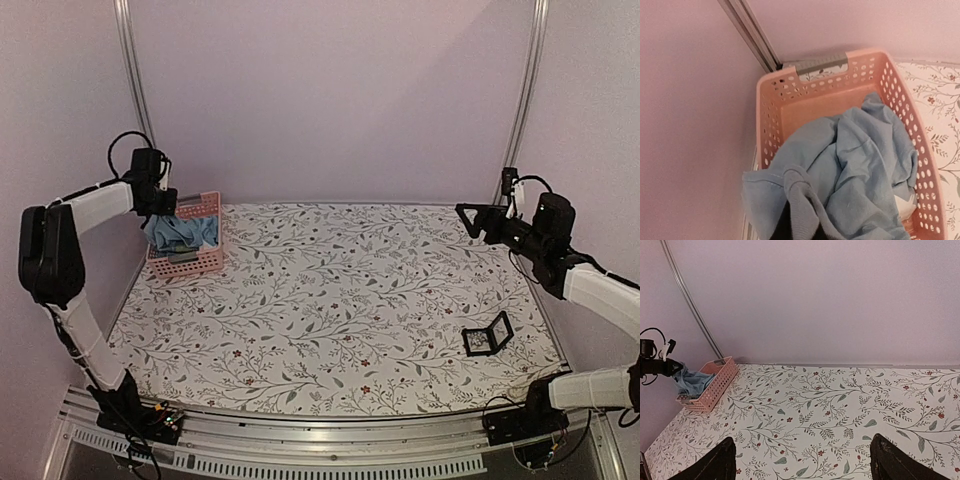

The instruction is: Pin the brooch onto the clothing

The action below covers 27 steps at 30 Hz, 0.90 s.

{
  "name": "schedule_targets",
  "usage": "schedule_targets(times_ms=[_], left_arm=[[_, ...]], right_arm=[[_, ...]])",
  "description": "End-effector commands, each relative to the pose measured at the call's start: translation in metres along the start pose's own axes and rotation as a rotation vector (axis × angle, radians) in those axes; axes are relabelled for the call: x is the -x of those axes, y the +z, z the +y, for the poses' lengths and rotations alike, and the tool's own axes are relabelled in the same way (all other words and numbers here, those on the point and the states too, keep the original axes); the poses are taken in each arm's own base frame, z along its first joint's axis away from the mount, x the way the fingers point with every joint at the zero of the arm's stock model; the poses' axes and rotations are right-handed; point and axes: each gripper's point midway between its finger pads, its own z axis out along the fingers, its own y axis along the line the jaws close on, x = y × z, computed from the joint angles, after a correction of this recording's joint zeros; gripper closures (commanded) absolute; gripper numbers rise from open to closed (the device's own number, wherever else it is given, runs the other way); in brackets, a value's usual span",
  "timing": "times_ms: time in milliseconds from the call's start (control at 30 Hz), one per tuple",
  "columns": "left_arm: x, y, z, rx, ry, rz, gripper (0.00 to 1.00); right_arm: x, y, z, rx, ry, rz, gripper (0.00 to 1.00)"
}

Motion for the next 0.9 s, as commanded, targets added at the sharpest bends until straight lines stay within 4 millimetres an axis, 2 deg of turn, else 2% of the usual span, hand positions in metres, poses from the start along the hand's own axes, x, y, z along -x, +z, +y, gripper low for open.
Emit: schedule_targets(times_ms=[0, 100, 200, 267, 367, 500, 633, 767, 867], left_arm=[[0.135, -0.133, -0.015, -0.001, 0.054, -0.430, 1.00], [0.179, -0.229, -0.065, -0.166, 0.126, -0.658, 1.00], [0.198, -0.325, -0.109, -0.346, 0.150, -0.875, 1.00], [0.200, -0.373, -0.140, -0.443, 0.201, -0.971, 1.00], [0.194, -0.419, -0.176, -0.542, 0.261, -1.053, 1.00], [0.187, -0.441, -0.209, -0.666, 0.266, -1.070, 1.00], [0.182, -0.447, -0.234, -0.758, 0.262, -1.068, 1.00], [0.180, -0.442, -0.244, -0.805, 0.213, -1.030, 1.00], [0.176, -0.444, -0.251, -0.823, 0.222, -1.027, 1.00]], right_arm=[[0.011, 0.001, 0.008, 0.026, 0.009, -0.012, 0.10], [0.017, 0.001, 0.014, 0.048, 0.008, -0.020, 0.10], [0.022, 0.003, 0.023, 0.079, 0.000, -0.026, 0.10], [0.025, 0.005, 0.030, 0.108, -0.005, -0.023, 0.10], [0.027, 0.007, 0.039, 0.145, -0.010, -0.017, 0.10], [0.027, 0.012, 0.049, 0.176, -0.019, -0.005, 0.11], [0.016, 0.019, 0.069, 0.216, -0.062, 0.041, 0.12], [-0.006, 0.031, 0.096, 0.262, -0.139, 0.132, 0.15], [-0.038, 0.036, 0.123, 0.335, -0.229, 0.216, 0.17]])
